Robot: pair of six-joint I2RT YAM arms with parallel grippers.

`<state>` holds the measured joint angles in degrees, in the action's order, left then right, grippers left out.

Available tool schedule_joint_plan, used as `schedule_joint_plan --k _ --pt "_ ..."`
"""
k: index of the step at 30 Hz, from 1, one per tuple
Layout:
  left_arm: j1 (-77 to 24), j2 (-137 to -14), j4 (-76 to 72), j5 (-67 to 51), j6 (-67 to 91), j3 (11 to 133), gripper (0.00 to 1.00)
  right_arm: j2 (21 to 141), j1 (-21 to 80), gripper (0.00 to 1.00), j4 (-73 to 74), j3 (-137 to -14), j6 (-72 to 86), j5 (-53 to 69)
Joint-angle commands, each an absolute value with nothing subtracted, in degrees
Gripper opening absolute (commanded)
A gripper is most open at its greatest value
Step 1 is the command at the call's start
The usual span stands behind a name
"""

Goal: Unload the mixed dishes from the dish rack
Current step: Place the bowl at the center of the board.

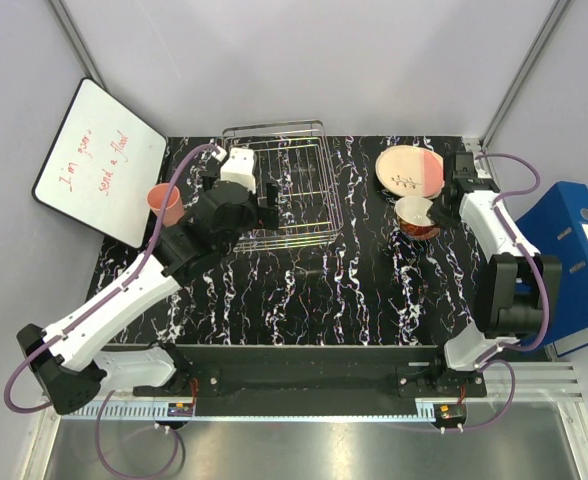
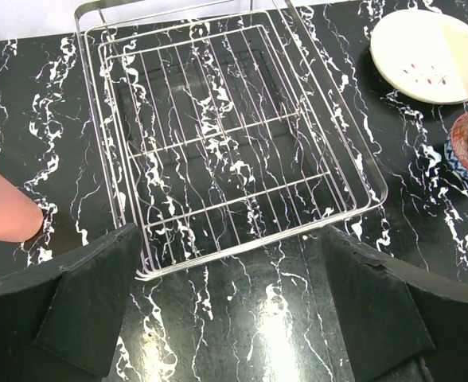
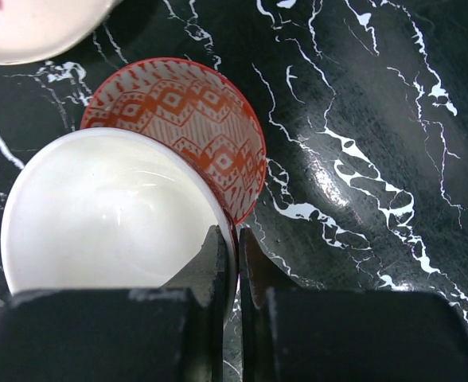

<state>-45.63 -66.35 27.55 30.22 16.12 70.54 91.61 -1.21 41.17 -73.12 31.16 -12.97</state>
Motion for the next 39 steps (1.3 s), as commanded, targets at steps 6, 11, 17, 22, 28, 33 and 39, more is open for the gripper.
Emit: schedule_joint_plan --k 6,11,17,22,28,33,39 --pt "-45.35 -64.16 25.75 31.03 17.31 69.52 0.99 94.48 -2.02 0.0 34.89 -73.39 34.1 -15.2" --pt "-45.35 -64.51 25.75 31.02 17.58 69.26 0.99 97.64 -2.2 0.0 34.1 -73.65 34.45 -15.64" --pt "-45.35 -64.69 25.84 31.46 17.58 69.17 0.99 100.81 -2.37 0.0 34.1 -74.71 34.54 -15.99" --pt "-45.35 -65.13 25.84 31.2 17.58 69.17 0.99 100.37 -2.37 0.0 34.28 -74.53 34.1 -17.4" --pt "-45.35 -65.83 25.84 30.15 17.93 69.61 0.99 98.0 -2.37 0.22 34.28 -74.0 34.36 -18.28" --pt "-45.35 -66.09 25.75 29.97 17.93 69.61 0.99 96.24 -2.37 0.44 34.36 -74.44 34.36 -18.02" --pt "-45.35 -66.27 25.84 29.62 18.02 69.7 0.99 92.91 -2.37 0.63 34.37 -75.41 35.07 -18.81"
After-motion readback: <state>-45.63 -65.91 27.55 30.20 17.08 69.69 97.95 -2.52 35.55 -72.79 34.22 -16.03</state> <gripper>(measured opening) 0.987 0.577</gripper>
